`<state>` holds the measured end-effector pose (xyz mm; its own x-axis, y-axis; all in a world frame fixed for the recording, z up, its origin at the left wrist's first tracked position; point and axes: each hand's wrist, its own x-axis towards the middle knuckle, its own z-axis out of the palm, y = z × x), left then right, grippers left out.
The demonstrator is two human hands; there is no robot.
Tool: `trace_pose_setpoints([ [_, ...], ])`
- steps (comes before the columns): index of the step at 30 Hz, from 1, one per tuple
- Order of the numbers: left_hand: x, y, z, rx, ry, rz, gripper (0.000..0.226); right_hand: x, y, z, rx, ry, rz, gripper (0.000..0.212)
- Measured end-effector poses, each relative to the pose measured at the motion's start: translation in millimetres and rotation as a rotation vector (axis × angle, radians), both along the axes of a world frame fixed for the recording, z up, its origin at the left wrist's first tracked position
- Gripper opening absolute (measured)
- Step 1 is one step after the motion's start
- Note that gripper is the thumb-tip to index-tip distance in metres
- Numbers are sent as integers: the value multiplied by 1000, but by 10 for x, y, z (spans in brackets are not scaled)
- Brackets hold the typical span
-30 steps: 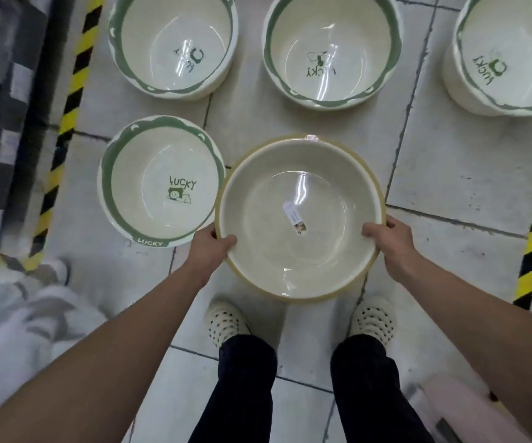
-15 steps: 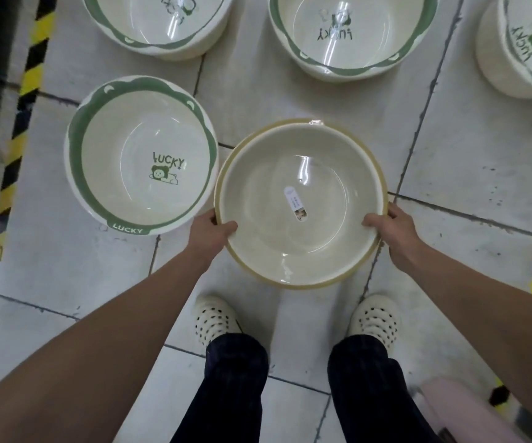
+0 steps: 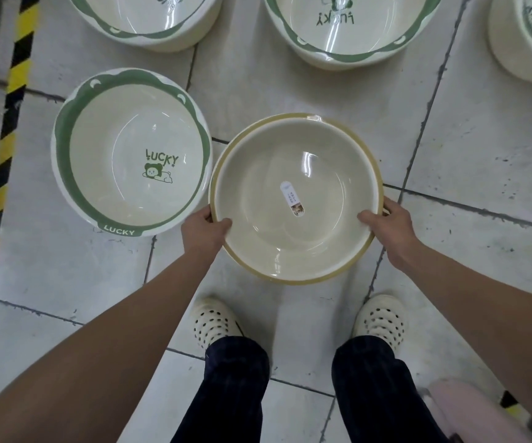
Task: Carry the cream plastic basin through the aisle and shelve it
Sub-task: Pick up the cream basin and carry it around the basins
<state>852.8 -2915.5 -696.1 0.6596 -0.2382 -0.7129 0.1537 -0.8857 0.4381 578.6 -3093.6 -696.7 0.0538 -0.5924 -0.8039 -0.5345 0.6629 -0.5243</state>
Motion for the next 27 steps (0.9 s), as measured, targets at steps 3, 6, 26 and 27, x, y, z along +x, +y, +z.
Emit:
trace_pose_setpoints([
  [3,-5,27,21,-46,12,3,22,-2,17,-34,-30,-12,30,36],
  [6,32,38,-24,-103,41,-33,41,-6,11,-66,-35,-11,33,50],
  [26,295,286,877,-137,486,279,50,217,-130,1000,89,-16,65,84],
  [27,349,316,1032,-151,478,300,40,323,-127,1176,89,-12,63,88],
])
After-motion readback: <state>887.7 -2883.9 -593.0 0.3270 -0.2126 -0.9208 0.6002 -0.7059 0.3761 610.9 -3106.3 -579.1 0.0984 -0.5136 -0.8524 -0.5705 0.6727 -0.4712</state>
